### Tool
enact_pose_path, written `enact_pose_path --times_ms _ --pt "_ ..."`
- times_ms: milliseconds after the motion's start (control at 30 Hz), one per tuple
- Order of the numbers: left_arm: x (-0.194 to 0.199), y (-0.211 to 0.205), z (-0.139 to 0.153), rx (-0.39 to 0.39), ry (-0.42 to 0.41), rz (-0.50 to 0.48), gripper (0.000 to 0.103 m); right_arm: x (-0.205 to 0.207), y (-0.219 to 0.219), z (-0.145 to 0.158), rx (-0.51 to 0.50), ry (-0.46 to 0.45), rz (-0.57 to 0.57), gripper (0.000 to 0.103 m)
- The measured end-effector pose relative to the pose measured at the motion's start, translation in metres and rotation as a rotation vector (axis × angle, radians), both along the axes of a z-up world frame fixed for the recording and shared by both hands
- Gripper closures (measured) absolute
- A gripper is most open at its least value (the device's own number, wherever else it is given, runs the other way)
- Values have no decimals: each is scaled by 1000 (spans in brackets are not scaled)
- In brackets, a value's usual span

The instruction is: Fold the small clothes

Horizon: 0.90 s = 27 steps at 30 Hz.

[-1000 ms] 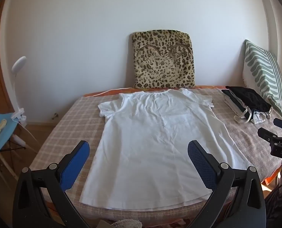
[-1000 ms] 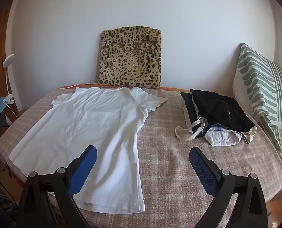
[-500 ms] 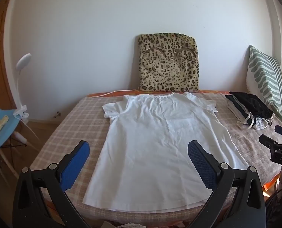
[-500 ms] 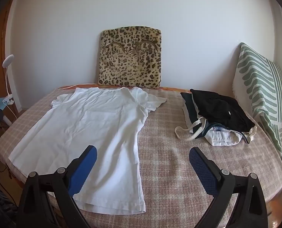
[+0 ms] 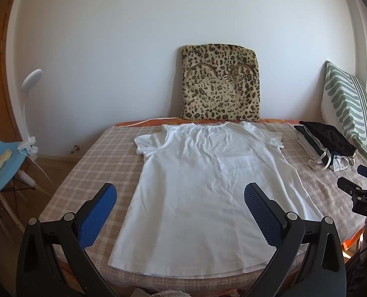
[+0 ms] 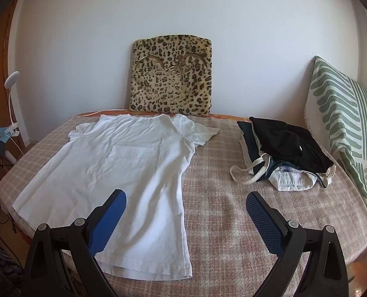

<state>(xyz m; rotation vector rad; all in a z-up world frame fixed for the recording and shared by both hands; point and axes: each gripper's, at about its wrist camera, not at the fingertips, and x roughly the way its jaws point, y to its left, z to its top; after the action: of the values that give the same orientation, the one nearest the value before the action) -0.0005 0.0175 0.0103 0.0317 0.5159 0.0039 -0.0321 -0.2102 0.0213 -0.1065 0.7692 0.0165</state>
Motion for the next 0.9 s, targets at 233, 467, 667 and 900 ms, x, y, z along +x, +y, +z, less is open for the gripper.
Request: enact_pose_path --times_ms 233,467,667,900 --pt "1 -1 0 -1 0 1 0 0 0 0 -4 -2 3 4" --pt "1 -2 -1 -6 -2 1 0 0 1 -1 -5 -3 2 4" --pt "0 -3 -2 -6 -3 1 0 1 2 0 -2 -2 3 4" --pt "0 -3 -2 -7 -4 1 0 1 2 -1 -4 -3 3 4"
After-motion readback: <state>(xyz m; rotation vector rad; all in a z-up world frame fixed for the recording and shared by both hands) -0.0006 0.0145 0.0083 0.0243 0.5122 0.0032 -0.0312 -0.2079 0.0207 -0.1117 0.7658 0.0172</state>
